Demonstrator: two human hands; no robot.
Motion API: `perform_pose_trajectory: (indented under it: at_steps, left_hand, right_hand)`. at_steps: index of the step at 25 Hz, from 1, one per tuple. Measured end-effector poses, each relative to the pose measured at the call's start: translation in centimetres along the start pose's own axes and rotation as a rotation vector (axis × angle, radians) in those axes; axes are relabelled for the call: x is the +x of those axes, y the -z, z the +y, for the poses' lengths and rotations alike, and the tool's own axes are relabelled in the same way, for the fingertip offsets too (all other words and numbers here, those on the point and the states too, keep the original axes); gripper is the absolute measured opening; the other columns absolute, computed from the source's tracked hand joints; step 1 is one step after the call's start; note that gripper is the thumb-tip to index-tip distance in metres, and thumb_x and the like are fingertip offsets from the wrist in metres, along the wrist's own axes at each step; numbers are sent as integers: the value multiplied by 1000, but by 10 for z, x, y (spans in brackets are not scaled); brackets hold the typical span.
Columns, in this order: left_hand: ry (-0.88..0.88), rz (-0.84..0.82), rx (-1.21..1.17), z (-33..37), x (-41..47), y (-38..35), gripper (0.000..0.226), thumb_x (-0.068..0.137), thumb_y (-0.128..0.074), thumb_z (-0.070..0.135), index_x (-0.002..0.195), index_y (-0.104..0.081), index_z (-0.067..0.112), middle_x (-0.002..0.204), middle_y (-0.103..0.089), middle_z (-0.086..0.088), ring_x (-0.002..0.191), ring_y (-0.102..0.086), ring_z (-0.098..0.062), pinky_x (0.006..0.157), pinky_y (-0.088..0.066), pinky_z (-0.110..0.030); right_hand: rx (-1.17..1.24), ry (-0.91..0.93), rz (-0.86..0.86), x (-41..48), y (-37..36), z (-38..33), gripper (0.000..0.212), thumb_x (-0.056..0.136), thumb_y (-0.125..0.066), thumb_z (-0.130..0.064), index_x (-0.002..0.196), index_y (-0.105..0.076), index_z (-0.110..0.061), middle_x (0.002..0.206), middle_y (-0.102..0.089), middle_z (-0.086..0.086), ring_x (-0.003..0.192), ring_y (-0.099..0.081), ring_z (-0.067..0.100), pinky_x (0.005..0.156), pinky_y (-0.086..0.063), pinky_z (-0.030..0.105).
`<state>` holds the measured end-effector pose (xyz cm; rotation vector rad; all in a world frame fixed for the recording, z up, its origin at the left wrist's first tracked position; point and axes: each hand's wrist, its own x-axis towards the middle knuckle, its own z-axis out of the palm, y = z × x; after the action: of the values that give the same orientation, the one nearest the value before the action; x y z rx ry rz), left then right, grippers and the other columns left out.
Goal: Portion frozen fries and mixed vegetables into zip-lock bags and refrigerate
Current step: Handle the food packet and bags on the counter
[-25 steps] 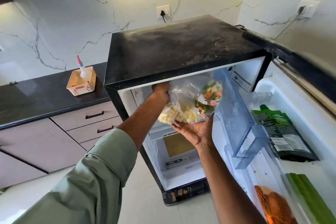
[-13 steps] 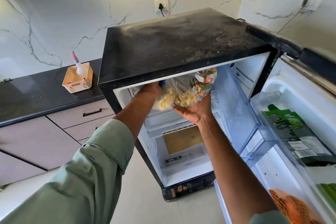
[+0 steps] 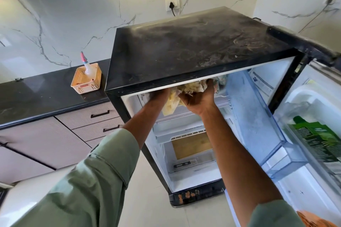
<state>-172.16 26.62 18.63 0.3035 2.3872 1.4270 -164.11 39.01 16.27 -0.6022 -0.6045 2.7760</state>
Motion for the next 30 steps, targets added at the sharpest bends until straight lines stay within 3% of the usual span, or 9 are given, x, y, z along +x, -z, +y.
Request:
perform_pose_trajectory:
  at_steps: [4,6,8,11,14,16,20,27,30]
  left_hand:
    - [-120,262,319,3,-23,-21,79,99,-57,50,160,-22,13,164,-28,-19,150,-29,-38,122,-28,-47]
    - [-75,167,168,-14,-36,-38,114,88,-68,60,162,8,18,171,4,-14,157,0,-31,128,-10,-48]
    - [-83,125,99,-29,-47,-49,122,88,-73,50,159,22,21,169,20,-10,156,17,-28,128,-2,-48]
    - [-106,169,47,-34,-32,-56,100,100,-62,31,161,16,17,171,11,-11,158,11,-29,128,-7,-50]
    - [-73,163,29,-29,-24,-63,83,107,-50,28,162,10,10,171,6,-13,158,6,-29,128,-4,-43]
    - [-89,212,21,-28,-21,-67,77,108,-47,27,162,4,7,171,0,-16,158,-1,-30,128,-7,-42]
    - [-143,357,-102,-22,-10,-66,62,105,-53,20,158,-25,7,161,-35,-16,147,-36,-34,121,-30,-44]
    - [-161,511,-149,-16,9,-55,39,106,-44,9,142,-53,-3,145,-56,-22,135,-51,-38,111,-38,-37]
    - [-153,528,-159,-17,29,-51,40,105,-50,6,142,-50,-9,150,-48,-26,142,-44,-38,119,-27,-34]
  right_hand:
    - [-12,-31,4,17,-10,0,79,91,-53,-74,131,-63,-7,104,-76,20,89,-77,36,74,-65,46]
    - [-32,-15,25,25,-8,1,80,90,-52,-75,134,-64,-9,111,-74,19,94,-76,35,82,-64,44]
    - [-157,1,46,23,-9,-6,78,91,-45,-78,123,-69,-11,101,-74,16,81,-76,31,75,-63,37]
    - [-544,3,207,21,3,-15,82,100,-30,-74,102,-73,-5,91,-77,16,75,-76,31,65,-62,36]
    - [-1225,620,685,13,35,-11,63,100,-46,-66,113,-67,-8,110,-72,8,95,-70,27,81,-56,39]
    - [-1355,968,736,9,47,-7,72,90,-65,-67,134,-54,-10,132,-60,13,115,-65,33,85,-57,49]
    - [-1543,917,583,25,64,-6,122,74,-78,-75,161,-22,-10,165,-27,22,143,-43,45,99,-52,62]
    - [-1436,965,577,52,53,-14,102,77,-83,-63,151,-38,-9,148,-47,20,129,-57,42,93,-57,53]
    - [-1463,1000,498,66,51,-17,89,82,-83,-53,150,-42,-13,148,-47,18,128,-57,40,93,-59,48]
